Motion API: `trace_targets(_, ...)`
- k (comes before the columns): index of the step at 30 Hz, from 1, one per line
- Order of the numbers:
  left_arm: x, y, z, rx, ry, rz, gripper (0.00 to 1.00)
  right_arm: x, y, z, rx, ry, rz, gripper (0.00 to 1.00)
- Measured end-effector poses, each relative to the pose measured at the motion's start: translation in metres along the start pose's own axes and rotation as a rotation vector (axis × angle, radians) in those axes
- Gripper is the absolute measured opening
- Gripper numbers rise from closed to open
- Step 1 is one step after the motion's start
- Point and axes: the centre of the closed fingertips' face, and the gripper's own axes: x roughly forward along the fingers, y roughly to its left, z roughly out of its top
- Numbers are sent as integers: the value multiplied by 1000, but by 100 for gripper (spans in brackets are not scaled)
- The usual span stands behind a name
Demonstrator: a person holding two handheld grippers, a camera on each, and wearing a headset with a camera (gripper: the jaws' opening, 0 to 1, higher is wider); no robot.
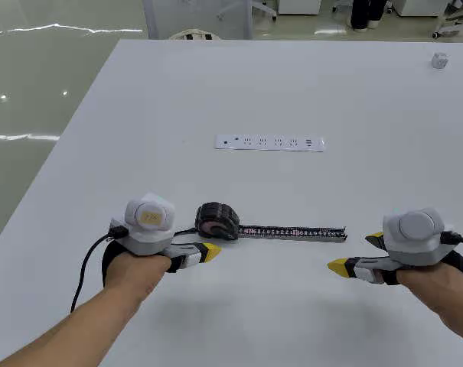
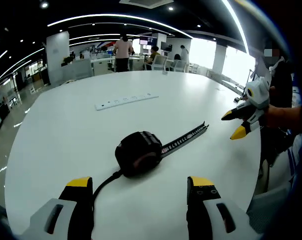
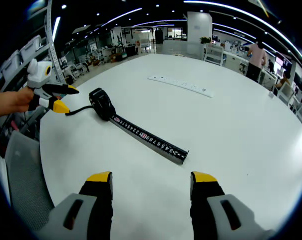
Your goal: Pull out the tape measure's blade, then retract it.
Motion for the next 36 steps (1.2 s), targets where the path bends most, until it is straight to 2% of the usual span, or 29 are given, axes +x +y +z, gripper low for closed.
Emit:
trace_targets(18, -31, -9, -16, -85, -31, 87, 78, -23, 21, -3, 95, -59, -92, 73)
trace_targets(30, -53, -23, -24, -138, -47, 134, 81, -41, 42, -8, 135, -66, -101, 76)
trace_targets(36, -61, -25, -28, -166, -43, 161, 85, -47, 49, -9, 148, -66, -103, 79)
